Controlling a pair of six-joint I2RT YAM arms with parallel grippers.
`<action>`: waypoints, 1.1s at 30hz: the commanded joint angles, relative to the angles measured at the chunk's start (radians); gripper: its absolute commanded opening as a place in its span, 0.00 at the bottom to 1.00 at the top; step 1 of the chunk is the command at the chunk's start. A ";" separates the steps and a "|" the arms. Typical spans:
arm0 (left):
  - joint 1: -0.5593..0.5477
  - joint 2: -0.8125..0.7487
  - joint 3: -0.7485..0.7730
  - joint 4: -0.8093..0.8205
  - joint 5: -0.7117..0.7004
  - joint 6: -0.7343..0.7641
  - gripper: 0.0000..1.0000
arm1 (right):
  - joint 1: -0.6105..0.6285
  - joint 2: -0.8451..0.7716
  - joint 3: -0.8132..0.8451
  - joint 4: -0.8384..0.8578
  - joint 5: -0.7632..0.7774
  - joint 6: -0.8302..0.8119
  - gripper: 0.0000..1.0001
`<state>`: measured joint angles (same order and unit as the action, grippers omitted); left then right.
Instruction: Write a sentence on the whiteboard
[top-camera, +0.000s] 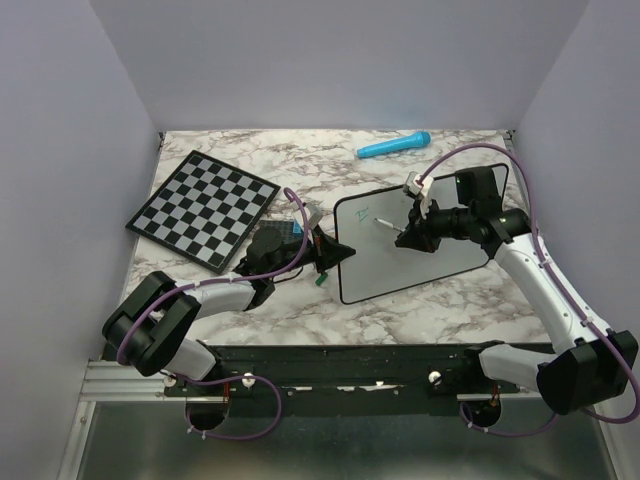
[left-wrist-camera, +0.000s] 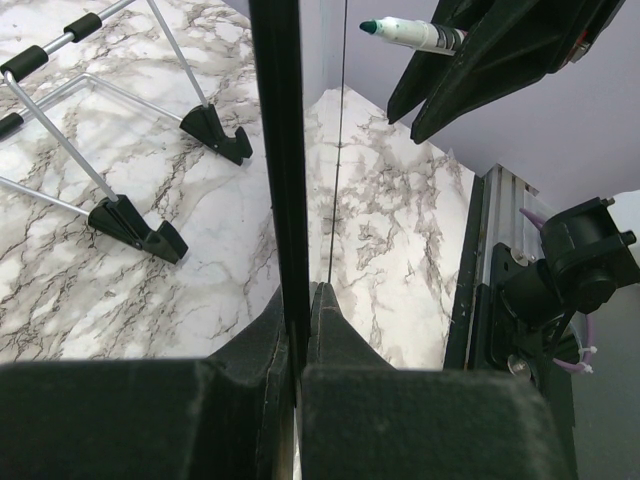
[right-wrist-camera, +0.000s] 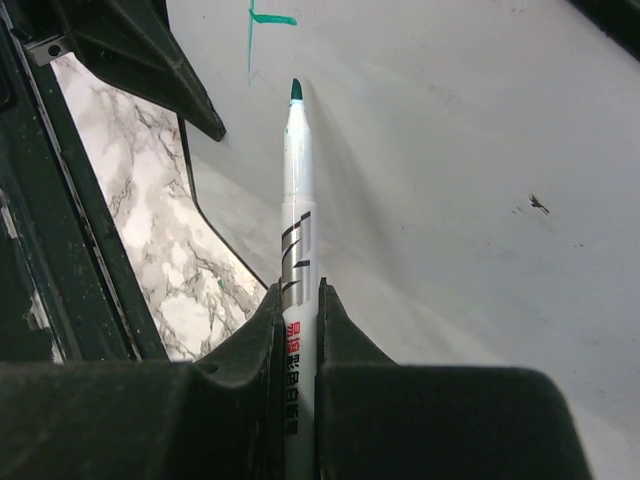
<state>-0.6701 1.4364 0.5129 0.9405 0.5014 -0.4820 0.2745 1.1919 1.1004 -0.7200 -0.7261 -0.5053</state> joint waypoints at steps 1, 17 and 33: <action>-0.003 0.005 0.003 -0.063 -0.046 0.100 0.00 | -0.004 -0.003 -0.017 0.045 0.024 0.036 0.01; -0.005 0.015 0.010 -0.062 -0.040 0.105 0.00 | -0.004 0.067 0.041 0.051 0.007 0.057 0.01; -0.006 0.025 0.019 -0.059 -0.040 0.103 0.00 | -0.001 0.109 0.064 -0.029 -0.068 -0.002 0.01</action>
<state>-0.6720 1.4395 0.5159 0.9333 0.4976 -0.4835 0.2737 1.2854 1.1435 -0.7109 -0.7799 -0.4797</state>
